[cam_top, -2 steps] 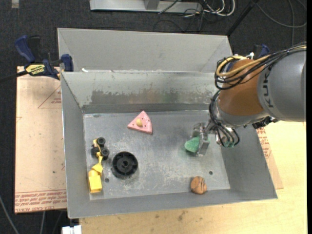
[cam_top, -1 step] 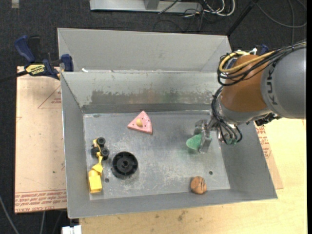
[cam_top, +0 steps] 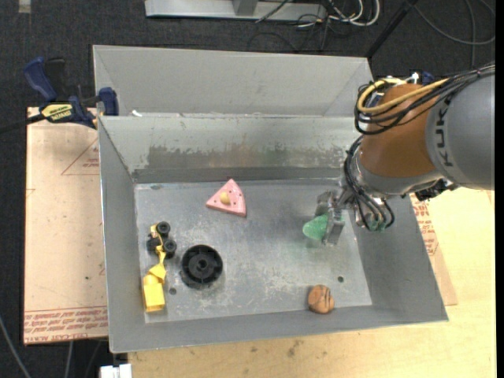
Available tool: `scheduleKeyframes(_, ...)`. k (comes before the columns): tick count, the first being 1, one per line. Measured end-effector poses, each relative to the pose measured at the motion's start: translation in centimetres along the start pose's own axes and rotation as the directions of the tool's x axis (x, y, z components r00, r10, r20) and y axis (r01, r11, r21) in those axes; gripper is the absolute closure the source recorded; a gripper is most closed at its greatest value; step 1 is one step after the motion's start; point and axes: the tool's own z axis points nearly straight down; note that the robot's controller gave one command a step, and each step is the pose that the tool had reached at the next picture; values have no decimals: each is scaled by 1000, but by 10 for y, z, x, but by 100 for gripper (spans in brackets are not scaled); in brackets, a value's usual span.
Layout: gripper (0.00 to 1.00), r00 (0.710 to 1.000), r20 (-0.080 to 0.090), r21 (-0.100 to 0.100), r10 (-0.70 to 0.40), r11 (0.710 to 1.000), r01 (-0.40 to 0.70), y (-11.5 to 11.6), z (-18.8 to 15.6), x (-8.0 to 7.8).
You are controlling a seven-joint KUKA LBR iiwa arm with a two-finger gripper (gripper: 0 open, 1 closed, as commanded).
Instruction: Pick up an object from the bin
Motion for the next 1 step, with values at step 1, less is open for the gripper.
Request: scheduleKeyframes(1,100,1000,-7,0,0,1000,0,0,-18,1)
